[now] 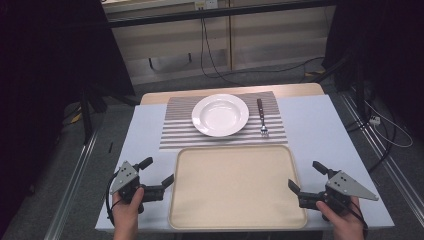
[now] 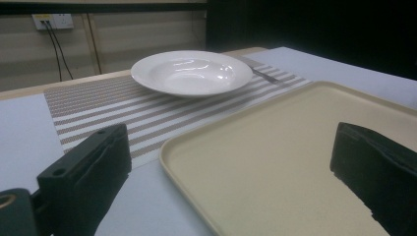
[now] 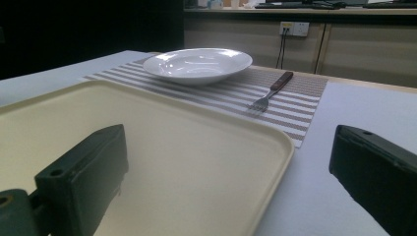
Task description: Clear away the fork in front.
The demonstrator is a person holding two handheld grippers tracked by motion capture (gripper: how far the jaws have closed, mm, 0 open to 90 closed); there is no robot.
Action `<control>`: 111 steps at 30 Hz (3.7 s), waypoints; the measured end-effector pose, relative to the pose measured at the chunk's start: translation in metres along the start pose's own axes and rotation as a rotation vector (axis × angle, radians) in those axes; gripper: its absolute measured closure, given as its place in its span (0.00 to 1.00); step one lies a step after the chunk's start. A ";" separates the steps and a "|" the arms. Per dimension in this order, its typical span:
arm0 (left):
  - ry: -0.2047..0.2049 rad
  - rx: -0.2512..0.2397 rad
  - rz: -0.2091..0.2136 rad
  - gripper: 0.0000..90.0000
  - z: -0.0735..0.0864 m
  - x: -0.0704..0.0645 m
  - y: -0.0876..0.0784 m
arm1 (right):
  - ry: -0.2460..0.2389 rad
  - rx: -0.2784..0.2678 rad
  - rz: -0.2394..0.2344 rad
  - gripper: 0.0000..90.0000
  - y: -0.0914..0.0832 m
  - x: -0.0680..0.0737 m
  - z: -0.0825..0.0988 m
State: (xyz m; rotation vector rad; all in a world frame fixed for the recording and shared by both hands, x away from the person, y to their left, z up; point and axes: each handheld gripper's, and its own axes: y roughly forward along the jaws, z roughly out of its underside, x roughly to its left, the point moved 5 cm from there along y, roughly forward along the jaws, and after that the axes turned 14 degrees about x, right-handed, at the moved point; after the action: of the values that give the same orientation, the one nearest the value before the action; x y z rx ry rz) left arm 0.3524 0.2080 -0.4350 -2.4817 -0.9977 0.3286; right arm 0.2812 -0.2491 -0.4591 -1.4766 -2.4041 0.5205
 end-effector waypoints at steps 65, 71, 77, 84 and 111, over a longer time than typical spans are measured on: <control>-0.006 0.027 0.023 0.02 0.004 0.005 0.003 | -0.022 0.212 0.134 0.02 0.127 -0.074 -0.102; -0.011 0.021 0.023 0.02 0.004 0.006 0.002 | -0.025 0.257 0.153 0.03 0.147 -0.077 -0.104; 0.001 0.037 0.022 0.02 0.005 0.005 0.004 | -0.006 0.304 0.157 0.04 0.166 -0.086 -0.101; 0.005 0.041 0.023 0.02 0.006 0.004 0.004 | 0.003 0.322 0.160 0.07 0.183 -0.096 -0.101; 0.007 0.049 0.022 0.03 0.007 0.003 0.005 | 0.033 0.505 0.112 0.67 0.260 -0.094 -0.093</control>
State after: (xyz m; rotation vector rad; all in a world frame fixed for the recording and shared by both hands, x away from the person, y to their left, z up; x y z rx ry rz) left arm 0.3545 0.2089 -0.4431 -2.4501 -0.9492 0.3465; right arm 0.5679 -0.2106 -0.4933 -1.3738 -1.9680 1.0287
